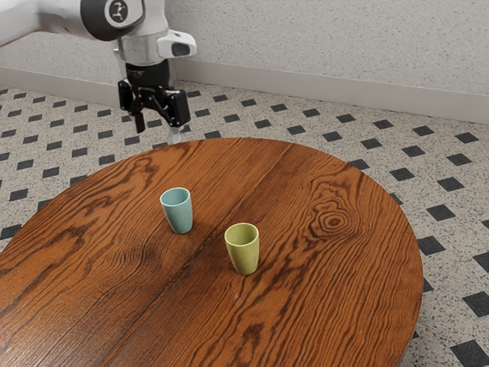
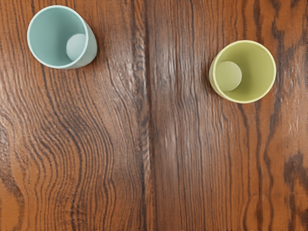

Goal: Place the right cup onto the left cup

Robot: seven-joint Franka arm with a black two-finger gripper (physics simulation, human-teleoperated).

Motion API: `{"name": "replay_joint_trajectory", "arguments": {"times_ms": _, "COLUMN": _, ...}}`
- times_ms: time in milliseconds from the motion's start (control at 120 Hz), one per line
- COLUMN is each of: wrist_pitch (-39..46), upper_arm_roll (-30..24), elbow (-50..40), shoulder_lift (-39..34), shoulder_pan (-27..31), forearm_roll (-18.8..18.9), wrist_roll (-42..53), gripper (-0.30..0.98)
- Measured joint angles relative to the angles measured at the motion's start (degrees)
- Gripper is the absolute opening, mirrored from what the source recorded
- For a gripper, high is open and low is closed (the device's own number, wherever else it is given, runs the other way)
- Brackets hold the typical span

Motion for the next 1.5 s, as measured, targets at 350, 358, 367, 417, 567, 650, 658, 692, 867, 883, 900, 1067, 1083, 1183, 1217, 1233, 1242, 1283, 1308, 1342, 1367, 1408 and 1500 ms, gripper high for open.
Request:
{"name": "replay_joint_trajectory", "arguments": {"times_ms": 350, "wrist_pitch": 0.9, "upper_arm_roll": -0.8, "elbow": -0.2, "shoulder_lift": 1.2, "shoulder_pan": -0.4, "forearm_roll": -0.4, "wrist_roll": 0.2, "gripper": 0.69}}
{"name": "replay_joint_trajectory", "arguments": {"times_ms": 358, "wrist_pitch": 0.9, "upper_arm_roll": -0.9, "elbow": -0.2, "shoulder_lift": 1.3, "shoulder_pan": -0.5, "forearm_roll": -0.4, "wrist_roll": 0.2, "gripper": 0.69}}
{"name": "replay_joint_trajectory", "arguments": {"times_ms": 367, "wrist_pitch": 1.0, "upper_arm_roll": -0.9, "elbow": -0.2, "shoulder_lift": 1.3, "shoulder_pan": -0.5, "forearm_roll": -0.4, "wrist_roll": 0.2, "gripper": 0.69}}
{"name": "replay_joint_trajectory", "arguments": {"times_ms": 417, "wrist_pitch": 1.4, "upper_arm_roll": -1.2, "elbow": -0.3, "shoulder_lift": 2.0, "shoulder_pan": -0.7, "forearm_roll": -0.4, "wrist_roll": 0.2, "gripper": 0.69}}
{"name": "replay_joint_trajectory", "arguments": {"times_ms": 567, "wrist_pitch": 3.8, "upper_arm_roll": -2.1, "elbow": -2.7, "shoulder_lift": 4.0, "shoulder_pan": -1.1, "forearm_roll": -0.4, "wrist_roll": 0.4, "gripper": 0.69}}
{"name": "replay_joint_trajectory", "arguments": {"times_ms": 650, "wrist_pitch": 5.9, "upper_arm_roll": -2.9, "elbow": -5.1, "shoulder_lift": 4.6, "shoulder_pan": -1.2, "forearm_roll": -0.4, "wrist_roll": 0.5, "gripper": 0.69}}
{"name": "replay_joint_trajectory", "arguments": {"times_ms": 658, "wrist_pitch": 6.1, "upper_arm_roll": -2.9, "elbow": -5.4, "shoulder_lift": 4.6, "shoulder_pan": -1.2, "forearm_roll": -0.4, "wrist_roll": 0.6, "gripper": 0.69}}
{"name": "replay_joint_trajectory", "arguments": {"times_ms": 692, "wrist_pitch": 7.0, "upper_arm_roll": -3.2, "elbow": -6.4, "shoulder_lift": 4.6, "shoulder_pan": -1.2, "forearm_roll": -0.4, "wrist_roll": 0.6, "gripper": 0.69}}
{"name": "replay_joint_trajectory", "arguments": {"times_ms": 867, "wrist_pitch": 12.2, "upper_arm_roll": -4.0, "elbow": -12.5, "shoulder_lift": 4.7, "shoulder_pan": -1.1, "forearm_roll": -0.4, "wrist_roll": 0.8, "gripper": 0.69}}
{"name": "replay_joint_trajectory", "arguments": {"times_ms": 883, "wrist_pitch": 12.7, "upper_arm_roll": -4.0, "elbow": -13.0, "shoulder_lift": 4.7, "shoulder_pan": -1.1, "forearm_roll": -0.4, "wrist_roll": 0.8, "gripper": 0.69}}
{"name": "replay_joint_trajectory", "arguments": {"times_ms": 900, "wrist_pitch": 13.3, "upper_arm_roll": -4.1, "elbow": -13.4, "shoulder_lift": 4.8, "shoulder_pan": -1.1, "forearm_roll": -0.4, "wrist_roll": 0.9, "gripper": 0.69}}
{"name": "replay_joint_trajectory", "arguments": {"times_ms": 1067, "wrist_pitch": 18.8, "upper_arm_roll": -4.7, "elbow": -17.2, "shoulder_lift": 5.4, "shoulder_pan": -1.1, "forearm_roll": -0.4, "wrist_roll": 0.9, "gripper": 0.69}}
{"name": "replay_joint_trajectory", "arguments": {"times_ms": 1083, "wrist_pitch": 19.2, "upper_arm_roll": -4.7, "elbow": -17.3, "shoulder_lift": 5.7, "shoulder_pan": -1.1, "forearm_roll": -0.4, "wrist_roll": 0.9, "gripper": 0.69}}
{"name": "replay_joint_trajectory", "arguments": {"times_ms": 1183, "wrist_pitch": 21.6, "upper_arm_roll": -4.8, "elbow": -17.0, "shoulder_lift": 7.7, "shoulder_pan": -1.1, "forearm_roll": -0.4, "wrist_roll": 1.0, "gripper": 0.69}}
{"name": "replay_joint_trajectory", "arguments": {"times_ms": 1217, "wrist_pitch": 22.2, "upper_arm_roll": -4.8, "elbow": -16.8, "shoulder_lift": 8.1, "shoulder_pan": -1.2, "forearm_roll": -0.4, "wrist_roll": 1.0, "gripper": 0.69}}
{"name": "replay_joint_trajectory", "arguments": {"times_ms": 1233, "wrist_pitch": 22.5, "upper_arm_roll": -4.8, "elbow": -16.7, "shoulder_lift": 8.3, "shoulder_pan": -1.2, "forearm_roll": -0.4, "wrist_roll": 1.0, "gripper": 0.69}}
{"name": "replay_joint_trajectory", "arguments": {"times_ms": 1242, "wrist_pitch": 22.6, "upper_arm_roll": -4.8, "elbow": -16.6, "shoulder_lift": 8.4, "shoulder_pan": -1.2, "forearm_roll": -0.4, "wrist_roll": 1.0, "gripper": 0.69}}
{"name": "replay_joint_trajectory", "arguments": {"times_ms": 1283, "wrist_pitch": 23.1, "upper_arm_roll": -4.8, "elbow": -15.9, "shoulder_lift": 8.9, "shoulder_pan": -1.2, "forearm_roll": -0.4, "wrist_roll": 1.0, "gripper": 0.69}}
{"name": "replay_joint_trajectory", "arguments": {"times_ms": 1308, "wrist_pitch": 23.4, "upper_arm_roll": -4.8, "elbow": -15.5, "shoulder_lift": 9.3, "shoulder_pan": -1.2, "forearm_roll": -0.4, "wrist_roll": 1.0, "gripper": 0.69}}
{"name": "replay_joint_trajectory", "arguments": {"times_ms": 1342, "wrist_pitch": 23.7, "upper_arm_roll": -4.8, "elbow": -14.6, "shoulder_lift": 9.9, "shoulder_pan": -1.2, "forearm_roll": -0.4, "wrist_roll": 1.0, "gripper": 0.69}}
{"name": "replay_joint_trajectory", "arguments": {"times_ms": 1367, "wrist_pitch": 23.9, "upper_arm_roll": -4.8, "elbow": -13.9, "shoulder_lift": 10.4, "shoulder_pan": -1.2, "forearm_roll": -0.4, "wrist_roll": 1.1, "gripper": 0.69}}
{"name": "replay_joint_trajectory", "arguments": {"times_ms": 1408, "wrist_pitch": 24.1, "upper_arm_roll": -4.8, "elbow": -12.8, "shoulder_lift": 11.3, "shoulder_pan": -1.2, "forearm_roll": -0.4, "wrist_roll": 1.1, "gripper": 0.69}}
{"name": "replay_joint_trajectory", "arguments": {"times_ms": 1500, "wrist_pitch": 24.5, "upper_arm_roll": -4.7, "elbow": -11.5, "shoulder_lift": 13.0, "shoulder_pan": -1.1, "forearm_roll": -0.5, "wrist_roll": 1.2, "gripper": 0.69}}
